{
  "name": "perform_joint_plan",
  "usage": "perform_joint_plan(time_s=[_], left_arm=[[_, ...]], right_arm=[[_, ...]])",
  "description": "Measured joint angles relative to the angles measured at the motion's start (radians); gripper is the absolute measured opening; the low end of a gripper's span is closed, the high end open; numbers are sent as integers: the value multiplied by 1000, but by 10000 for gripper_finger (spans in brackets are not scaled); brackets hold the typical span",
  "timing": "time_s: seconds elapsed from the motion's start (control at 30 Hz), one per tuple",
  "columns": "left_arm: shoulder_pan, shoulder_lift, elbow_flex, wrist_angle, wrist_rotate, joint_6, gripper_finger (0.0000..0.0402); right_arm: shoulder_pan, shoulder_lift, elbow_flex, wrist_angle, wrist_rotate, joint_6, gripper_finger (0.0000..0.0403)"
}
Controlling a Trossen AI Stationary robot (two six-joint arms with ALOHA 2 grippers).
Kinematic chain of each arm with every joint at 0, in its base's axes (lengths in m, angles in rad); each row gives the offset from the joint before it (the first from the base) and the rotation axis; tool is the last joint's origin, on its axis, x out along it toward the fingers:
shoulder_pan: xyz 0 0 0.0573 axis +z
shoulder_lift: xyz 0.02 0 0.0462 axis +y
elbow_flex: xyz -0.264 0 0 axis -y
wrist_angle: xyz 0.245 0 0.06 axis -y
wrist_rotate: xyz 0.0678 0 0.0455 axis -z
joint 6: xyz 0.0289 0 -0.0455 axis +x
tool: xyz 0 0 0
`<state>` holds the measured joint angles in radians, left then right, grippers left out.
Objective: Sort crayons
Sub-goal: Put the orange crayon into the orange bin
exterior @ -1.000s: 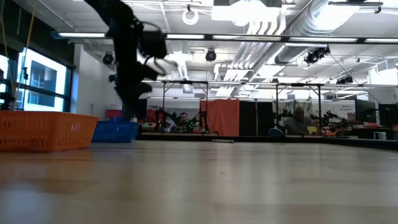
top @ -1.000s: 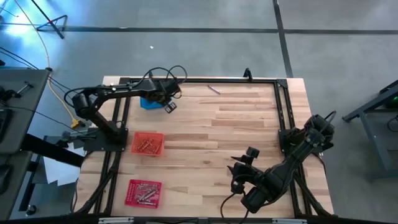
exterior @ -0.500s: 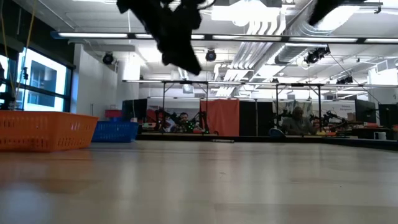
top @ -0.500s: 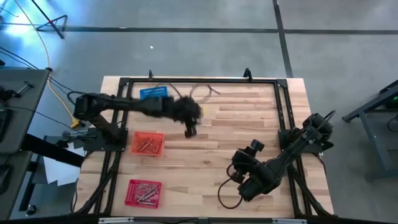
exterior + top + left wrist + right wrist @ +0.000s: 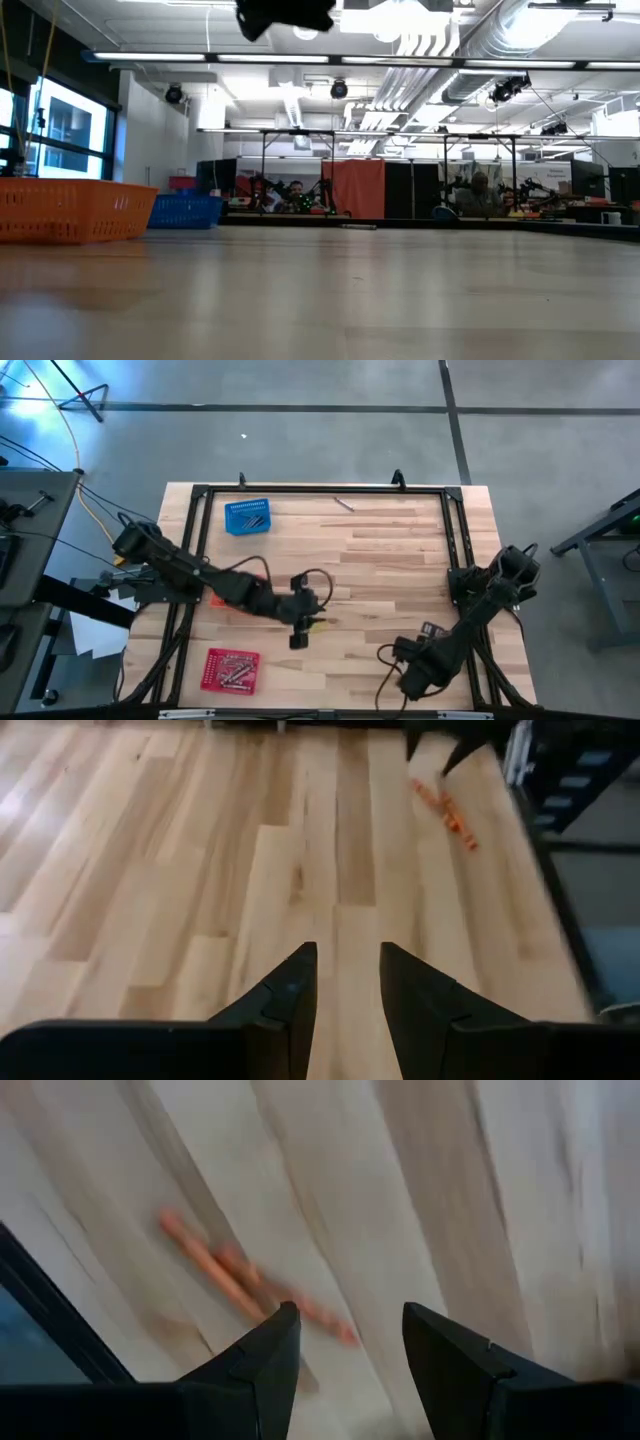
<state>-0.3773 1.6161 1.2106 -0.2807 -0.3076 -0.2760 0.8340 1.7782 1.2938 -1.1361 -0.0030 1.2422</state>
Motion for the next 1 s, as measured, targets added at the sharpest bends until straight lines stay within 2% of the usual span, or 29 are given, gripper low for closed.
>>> perform_joint_plan(time_s=[0.1,0.2,0.3,0.4,0.53,0.77,1.0], left_arm=[[-57,0,0,3,-83,-79,97],[-110,0,0,18,-175,-134,97],[-157,0,0,36,-234,-139,97],[-198,7,0,69,-283,-128,97],[-232,23,0,106,-324,-138,97],[-268,60,-1,158,-368,-141,97],[-268,97,0,196,-379,-141,97]], right_arm=[[24,0,-31,11,-85,18,172],[35,0,-70,122,-129,13,172],[47,0,-87,203,-116,-95,172],[58,0,-87,183,-66,-229,172],[70,3,-87,156,5,-375,172],[72,16,-87,184,11,-569,172],[77,16,-113,238,2,-543,172]])
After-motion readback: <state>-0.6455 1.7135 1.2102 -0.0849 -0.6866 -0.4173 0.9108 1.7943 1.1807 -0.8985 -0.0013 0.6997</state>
